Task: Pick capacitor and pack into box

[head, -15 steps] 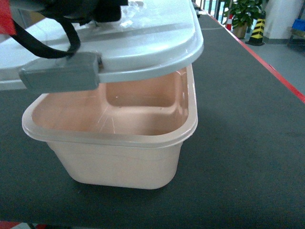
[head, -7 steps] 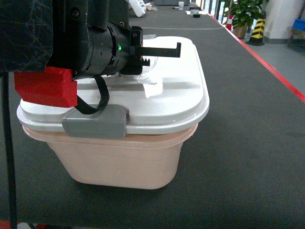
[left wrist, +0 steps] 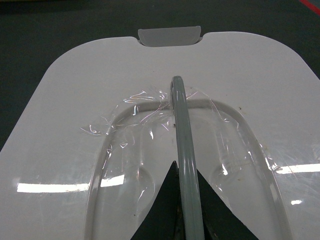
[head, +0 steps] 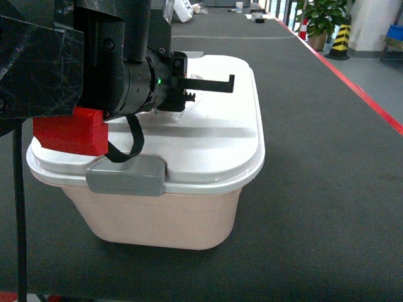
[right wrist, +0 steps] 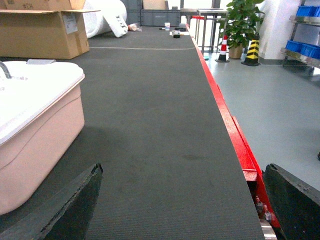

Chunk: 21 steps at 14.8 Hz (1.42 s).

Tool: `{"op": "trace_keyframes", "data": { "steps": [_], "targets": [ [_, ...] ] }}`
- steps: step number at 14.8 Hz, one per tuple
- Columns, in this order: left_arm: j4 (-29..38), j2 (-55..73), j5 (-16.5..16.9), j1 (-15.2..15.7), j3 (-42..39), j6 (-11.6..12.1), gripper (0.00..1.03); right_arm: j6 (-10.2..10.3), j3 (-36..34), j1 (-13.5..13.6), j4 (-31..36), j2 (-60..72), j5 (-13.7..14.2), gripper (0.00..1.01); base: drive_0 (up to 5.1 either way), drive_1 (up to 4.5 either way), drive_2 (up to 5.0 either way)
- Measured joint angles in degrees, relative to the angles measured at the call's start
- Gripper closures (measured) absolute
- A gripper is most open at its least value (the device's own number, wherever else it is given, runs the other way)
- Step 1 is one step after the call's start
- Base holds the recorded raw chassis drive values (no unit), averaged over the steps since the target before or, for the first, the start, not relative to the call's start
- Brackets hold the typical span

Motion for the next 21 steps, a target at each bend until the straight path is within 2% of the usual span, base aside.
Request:
{"op": "trace_keyframes", "data": {
  "steps": [2, 6, 12, 13, 14, 16, 19, 20, 21],
  "targets": [
    [0.59, 0.09, 0.26, 0.0, -0.02, -0.04, 1.0, 0.0, 0.0, 0.0, 0.0, 0.0, -0.02, 0.03, 0.0, 0.0, 0.0],
    [4.2, 0.2, 0.81, 0.31, -0.02, 0.22, 0.56, -0.02, 0.0, 0.0, 0.0, 0.0, 0.0, 0.03, 0.0, 0.0, 0.0],
    [4.9, 0.02, 0.83, 0.37, -0.02, 0.39, 0.39, 0.0, 0.0, 0.0, 0.0, 0.0, 0.0, 0.03, 0.0, 0.0, 0.0],
    [5.11, -0.44, 0.81, 0.5, -0.02, 0.42, 0.3, 0.0, 0.0, 0.0, 0.0, 0.0, 0.0, 0.03, 0.0, 0.0, 0.0],
    [5.68, -4.31, 0.57, 1.05, -0.02, 1.01, 0.06, 0.0, 0.0, 0.0, 0.0, 0.0, 0.0, 0.03, 0.0, 0.0, 0.0],
    [5.57, -17.64, 0.76, 2.95, -1.11, 4.48, 0.05, 0.0, 0.0, 0.0, -0.02, 0.0, -0.02, 0.03, 0.0, 0.0, 0.0],
    [4.37, -17.35, 0.39, 2.95, -1.2, 4.57, 0.06, -0.02, 0.0, 0.0, -0.02, 0.0, 0.0, 0.03, 0.0, 0.0, 0.0],
    [4.87, -20.39, -0.42, 4.11, -5.57, 4.5, 0.2, -0.02, 0.0, 0.0, 0.0, 0.0, 0.0, 0.03, 0.0, 0.0, 0.0],
    [6.99, -24.57, 1.14, 6.45, -12.52, 4.5, 0.33, -0.02, 0.0, 0.0, -0.04, 0.0, 0.0, 0.03, 0.0, 0.0, 0.0]
  ]
}}
